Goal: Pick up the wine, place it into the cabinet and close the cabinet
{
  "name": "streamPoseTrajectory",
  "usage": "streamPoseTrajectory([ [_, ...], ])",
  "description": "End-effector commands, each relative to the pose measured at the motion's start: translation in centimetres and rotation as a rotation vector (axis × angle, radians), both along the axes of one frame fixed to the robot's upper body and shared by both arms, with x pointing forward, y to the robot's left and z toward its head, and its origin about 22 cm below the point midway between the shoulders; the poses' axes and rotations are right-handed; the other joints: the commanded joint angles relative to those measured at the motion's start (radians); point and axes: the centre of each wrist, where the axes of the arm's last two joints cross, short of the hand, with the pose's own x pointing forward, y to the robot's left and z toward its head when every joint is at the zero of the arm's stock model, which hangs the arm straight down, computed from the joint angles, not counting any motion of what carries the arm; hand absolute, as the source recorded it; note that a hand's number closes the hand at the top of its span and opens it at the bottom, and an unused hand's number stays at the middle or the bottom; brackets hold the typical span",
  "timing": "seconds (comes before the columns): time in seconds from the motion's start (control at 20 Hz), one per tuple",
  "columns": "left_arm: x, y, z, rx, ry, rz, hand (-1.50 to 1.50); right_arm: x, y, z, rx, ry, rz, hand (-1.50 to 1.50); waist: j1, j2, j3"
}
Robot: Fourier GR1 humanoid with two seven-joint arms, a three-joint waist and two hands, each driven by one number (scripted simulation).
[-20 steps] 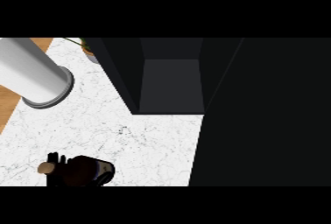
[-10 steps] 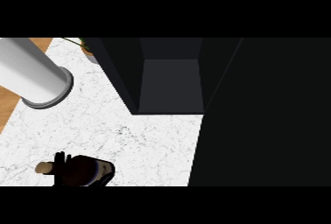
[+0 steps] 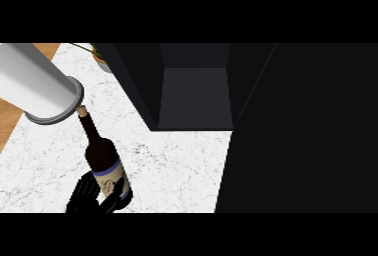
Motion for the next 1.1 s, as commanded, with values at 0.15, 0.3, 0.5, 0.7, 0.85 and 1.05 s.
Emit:
streamPoseTrajectory([
  [0.15, 2.0, 0.0, 0.6, 0.245, -0.056, -0.098, 1.5, -1.9, -0.5, 0.3, 0.007, 0.024, 0.07, -1.5, -0.004, -0.001, 0.0],
  [0.3, 5.0, -1.1, 1.7, 0.244, -0.184, -0.321, 1.5, -1.6, -0.1, -0.5, 0.013, 0.018, 0.071, -1.5, -0.016, 0.0, -0.001],
  [0.5, 8.3, 1.1, 2.3, 0.284, -0.311, -0.532, 1.5, -1.0, 0.3, -0.2, 0.008, 0.031, 0.098, -1.5, -0.027, 0.002, -0.003],
  [0.7, 9.4, -0.5, 0.9, 0.296, -0.4, -0.537, 1.5, -1.5, -1.3, -0.3, 0.004, 0.023, 0.06, -1.5, -0.013, 0.004, 0.0],
  [0.85, 11.5, -0.7, 3.6, 0.362, -0.488, -0.529, 1.5, -1.5, -0.9, -0.3, 0.002, 0.024, 0.075, -1.5, -0.006, 0.002, 0.0],
  [1.05, 12.2, -1.8, 6.5, 0.339, -0.538, -0.572, 1.5, -0.5, 0.2, 0.5, 0.006, 0.039, 0.067, -1.5, 0.006, -0.001, 0.0],
])
